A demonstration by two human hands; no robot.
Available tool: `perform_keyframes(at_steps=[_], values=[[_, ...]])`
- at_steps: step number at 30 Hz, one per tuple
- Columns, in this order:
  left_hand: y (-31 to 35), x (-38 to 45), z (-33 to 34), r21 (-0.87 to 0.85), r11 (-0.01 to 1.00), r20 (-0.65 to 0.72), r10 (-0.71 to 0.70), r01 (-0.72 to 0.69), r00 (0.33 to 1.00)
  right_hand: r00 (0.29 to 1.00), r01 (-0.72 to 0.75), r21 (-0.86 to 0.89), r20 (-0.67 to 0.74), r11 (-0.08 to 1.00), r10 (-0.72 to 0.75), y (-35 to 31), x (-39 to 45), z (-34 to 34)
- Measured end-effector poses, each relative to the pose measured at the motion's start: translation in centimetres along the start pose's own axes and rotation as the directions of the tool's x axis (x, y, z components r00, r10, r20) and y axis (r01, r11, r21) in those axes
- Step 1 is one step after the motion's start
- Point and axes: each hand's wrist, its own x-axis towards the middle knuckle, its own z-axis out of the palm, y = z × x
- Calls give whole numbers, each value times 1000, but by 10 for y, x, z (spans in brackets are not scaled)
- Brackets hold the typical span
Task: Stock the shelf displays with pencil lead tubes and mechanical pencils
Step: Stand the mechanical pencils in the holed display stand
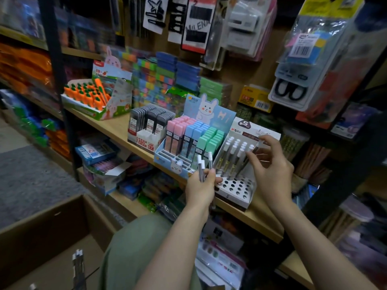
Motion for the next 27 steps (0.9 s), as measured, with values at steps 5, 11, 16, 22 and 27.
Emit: perform_keyframes(at_steps=[5, 11, 16, 22, 27], values=[[0, -1, 3, -30, 1000, -26, 5, -6, 1000, 996, 14, 21, 83, 1000, -16, -1, 2, -15], [-1, -4, 1, -38, 999, -19, 5, -6, 1000, 986, 105, -116, 140, 988, -89, -10, 12, -18], [-1, -4, -1, -43, 999, 12, -16, 16, 1000, 975, 149, -128, 186, 981, -124, -13, 18, -19], [2, -8, -3, -44, 999, 39, -22, 24, 999, 985, 139, -189, 132, 972, -115, -10, 21, -15], [6, -10, -4, -19, 1000, 106, -18, 20, 994, 980, 120, -258, 185, 959, -73, -8, 20, -13]])
